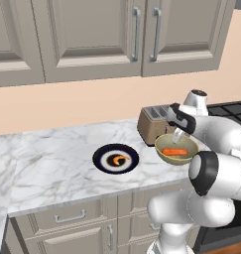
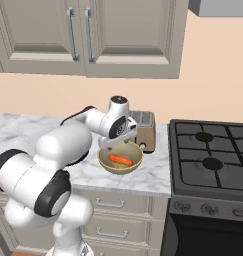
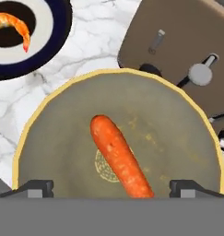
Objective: Place the shrimp on the plate and place the carrot on the same plate.
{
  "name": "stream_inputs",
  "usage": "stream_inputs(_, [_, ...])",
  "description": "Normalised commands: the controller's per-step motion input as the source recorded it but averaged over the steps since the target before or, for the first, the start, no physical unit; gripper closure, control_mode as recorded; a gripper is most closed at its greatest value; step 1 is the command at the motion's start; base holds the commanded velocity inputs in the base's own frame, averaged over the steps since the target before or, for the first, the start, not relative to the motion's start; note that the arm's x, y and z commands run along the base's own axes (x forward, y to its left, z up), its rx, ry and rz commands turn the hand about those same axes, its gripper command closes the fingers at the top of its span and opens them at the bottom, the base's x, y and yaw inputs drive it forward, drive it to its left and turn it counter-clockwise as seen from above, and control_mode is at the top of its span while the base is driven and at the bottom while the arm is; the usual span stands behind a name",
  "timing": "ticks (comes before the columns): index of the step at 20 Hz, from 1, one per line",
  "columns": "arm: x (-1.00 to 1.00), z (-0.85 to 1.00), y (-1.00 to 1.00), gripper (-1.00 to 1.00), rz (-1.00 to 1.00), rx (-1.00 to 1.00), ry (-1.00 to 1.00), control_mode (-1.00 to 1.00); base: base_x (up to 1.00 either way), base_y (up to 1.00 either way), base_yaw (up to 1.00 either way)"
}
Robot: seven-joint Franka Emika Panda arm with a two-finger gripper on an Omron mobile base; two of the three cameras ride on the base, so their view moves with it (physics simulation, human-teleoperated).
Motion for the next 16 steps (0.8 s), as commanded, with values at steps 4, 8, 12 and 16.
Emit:
stream_inputs(4, [0.22,-0.07,-0.03,-1.00,0.43,-0.07,0.00,-1.00,0.00,0.00,0.00])
stream_inputs(8, [0.28,-0.49,-0.01,-1.00,0.17,0.00,0.03,-1.00,0.00,0.00,0.00])
stream_inputs(12, [0.11,-0.53,0.00,-1.00,0.03,0.00,0.12,-1.00,0.00,0.00,0.00])
stream_inputs(16, [0.02,-0.30,0.00,-1.00,0.02,0.00,0.10,-1.00,0.00,0.00,0.00])
